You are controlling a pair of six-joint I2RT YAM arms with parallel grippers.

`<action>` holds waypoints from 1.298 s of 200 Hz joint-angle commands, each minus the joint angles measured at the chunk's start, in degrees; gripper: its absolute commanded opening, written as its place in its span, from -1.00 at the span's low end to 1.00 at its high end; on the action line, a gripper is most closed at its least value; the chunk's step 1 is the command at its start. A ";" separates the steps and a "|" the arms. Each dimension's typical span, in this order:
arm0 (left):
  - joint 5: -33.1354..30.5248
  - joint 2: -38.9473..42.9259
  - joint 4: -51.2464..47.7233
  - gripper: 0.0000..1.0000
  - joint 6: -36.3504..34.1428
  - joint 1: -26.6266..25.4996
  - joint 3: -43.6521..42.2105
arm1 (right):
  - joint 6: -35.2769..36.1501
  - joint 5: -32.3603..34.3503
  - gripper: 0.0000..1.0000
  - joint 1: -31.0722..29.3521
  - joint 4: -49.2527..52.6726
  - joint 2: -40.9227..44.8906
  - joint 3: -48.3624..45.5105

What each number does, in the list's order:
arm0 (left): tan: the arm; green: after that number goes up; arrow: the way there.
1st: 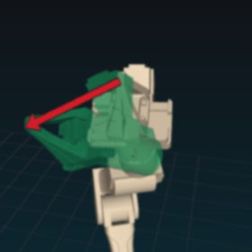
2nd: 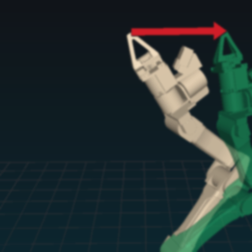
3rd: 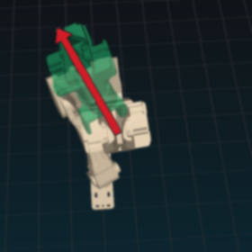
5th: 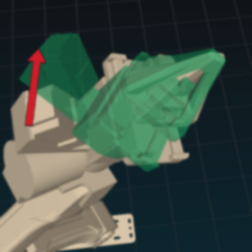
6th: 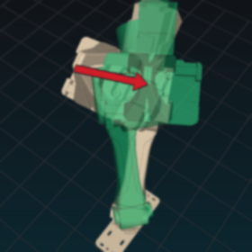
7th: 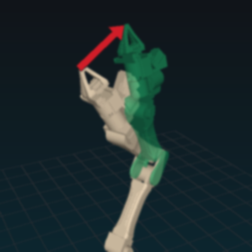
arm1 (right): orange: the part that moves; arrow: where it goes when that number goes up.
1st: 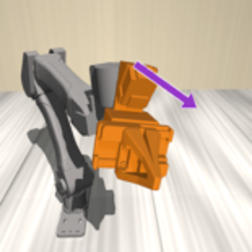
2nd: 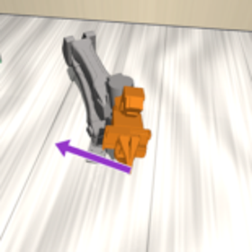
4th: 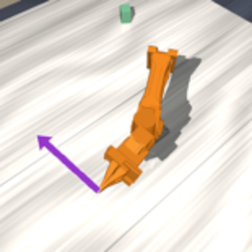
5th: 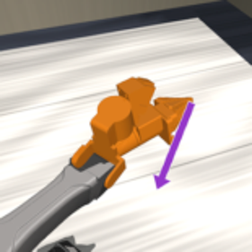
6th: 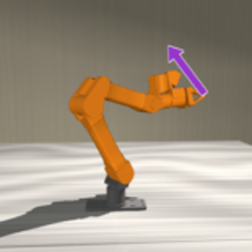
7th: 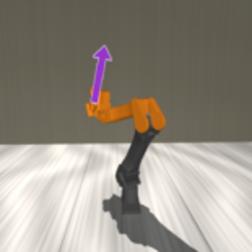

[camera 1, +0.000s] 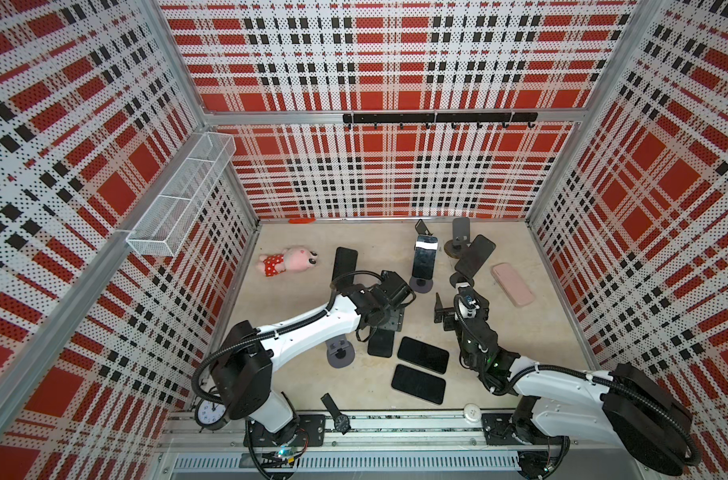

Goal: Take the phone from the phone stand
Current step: 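Lift the blue-framed phone off its stand and carry it toward the robot, then lower the blue-framed phone flat beside the black phones with the left gripper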

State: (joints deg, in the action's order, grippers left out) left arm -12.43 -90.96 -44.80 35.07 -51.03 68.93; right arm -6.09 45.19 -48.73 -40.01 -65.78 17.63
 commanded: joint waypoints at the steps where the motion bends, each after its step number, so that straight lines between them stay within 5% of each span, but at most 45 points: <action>1: 1.56 -0.63 4.88 0.25 -1.55 -0.22 -1.62 | 0.20 2.71 1.00 0.21 -3.33 1.05 -0.40; 259: 11.06 -10.27 14.73 0.28 0.58 -1.43 -13.56 | 0.62 3.35 1.00 0.21 -4.67 -0.40 -0.42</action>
State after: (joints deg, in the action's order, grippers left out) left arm -4.54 -99.61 -34.63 33.89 -51.86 57.60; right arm -5.85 48.05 -48.71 -42.96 -65.73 17.30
